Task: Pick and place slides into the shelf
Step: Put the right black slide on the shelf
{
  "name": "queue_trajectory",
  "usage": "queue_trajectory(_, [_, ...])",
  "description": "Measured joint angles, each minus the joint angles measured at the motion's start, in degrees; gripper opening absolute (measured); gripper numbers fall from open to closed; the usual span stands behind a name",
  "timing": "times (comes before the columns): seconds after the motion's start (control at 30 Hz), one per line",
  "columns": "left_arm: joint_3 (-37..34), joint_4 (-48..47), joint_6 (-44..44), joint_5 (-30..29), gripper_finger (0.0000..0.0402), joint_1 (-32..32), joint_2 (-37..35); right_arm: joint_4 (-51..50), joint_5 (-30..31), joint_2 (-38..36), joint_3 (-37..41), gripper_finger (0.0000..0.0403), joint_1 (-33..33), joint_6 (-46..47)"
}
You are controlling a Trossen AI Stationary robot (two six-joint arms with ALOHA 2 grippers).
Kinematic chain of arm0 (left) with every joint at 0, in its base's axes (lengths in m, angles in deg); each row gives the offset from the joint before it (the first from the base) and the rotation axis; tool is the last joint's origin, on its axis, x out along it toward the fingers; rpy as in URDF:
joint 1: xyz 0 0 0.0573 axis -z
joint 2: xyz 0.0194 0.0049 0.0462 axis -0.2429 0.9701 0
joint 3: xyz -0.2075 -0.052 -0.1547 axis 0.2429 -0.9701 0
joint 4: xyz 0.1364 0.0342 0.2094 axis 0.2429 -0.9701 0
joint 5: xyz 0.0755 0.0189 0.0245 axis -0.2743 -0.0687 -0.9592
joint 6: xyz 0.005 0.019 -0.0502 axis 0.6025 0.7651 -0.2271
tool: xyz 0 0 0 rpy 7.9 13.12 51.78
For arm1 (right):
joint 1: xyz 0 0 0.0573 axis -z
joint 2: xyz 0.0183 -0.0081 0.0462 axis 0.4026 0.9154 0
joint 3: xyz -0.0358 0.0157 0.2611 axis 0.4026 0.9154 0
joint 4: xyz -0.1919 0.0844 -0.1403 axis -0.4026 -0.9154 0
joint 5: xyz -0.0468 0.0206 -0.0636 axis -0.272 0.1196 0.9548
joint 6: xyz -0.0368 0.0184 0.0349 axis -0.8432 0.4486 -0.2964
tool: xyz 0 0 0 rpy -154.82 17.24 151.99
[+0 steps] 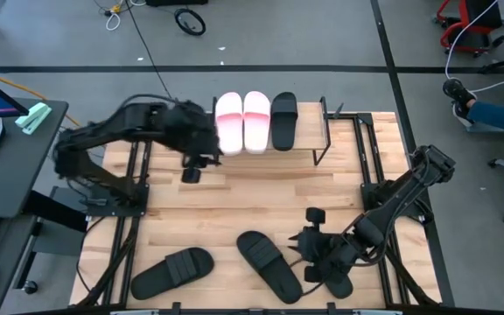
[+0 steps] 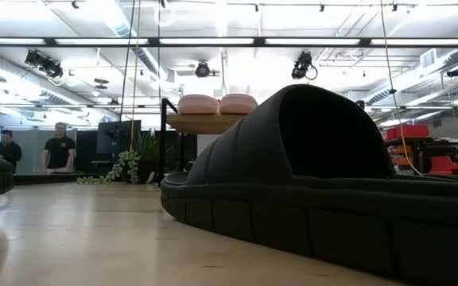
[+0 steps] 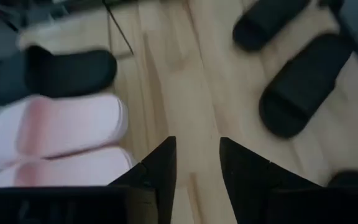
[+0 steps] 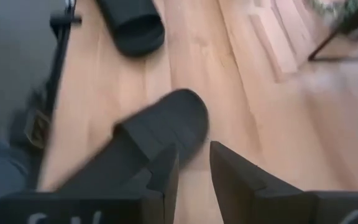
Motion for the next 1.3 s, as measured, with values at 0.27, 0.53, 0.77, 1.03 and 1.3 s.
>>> queue_trajectory(0.27, [-24.0,16.4,-7.8,0.3,0.0125,-0.1,-17.7,-6.2,0.0,0.0,0.0,0.0098,-0.6,-5.2])
queue_trajectory(0.53, [-48.5,35.5,-19.3,0.3,0.0127,0.0,-33.0,-7.8,0.0,0.0,0.0,0.0098,-0.2,-9.0])
queue_trajectory(0.77, [-61.1,45.0,-27.0,0.3,0.0138,0.0,-37.1,-7.9,-0.2,0.0,0.0,0.0098,1.4,-12.8])
queue_trajectory(1.03, [-62.8,45.3,-36.8,0.3,0.0142,0.0,-36.5,-14.8,-16.0,0.0,0.1,0.0094,-0.6,-11.4])
queue_trajectory(1.3, [-62.8,45.3,-30.8,0.2,0.0131,0.0,-37.0,-19.8,-18.4,0.1,3.0,0.0094,-11.4,-0.5])
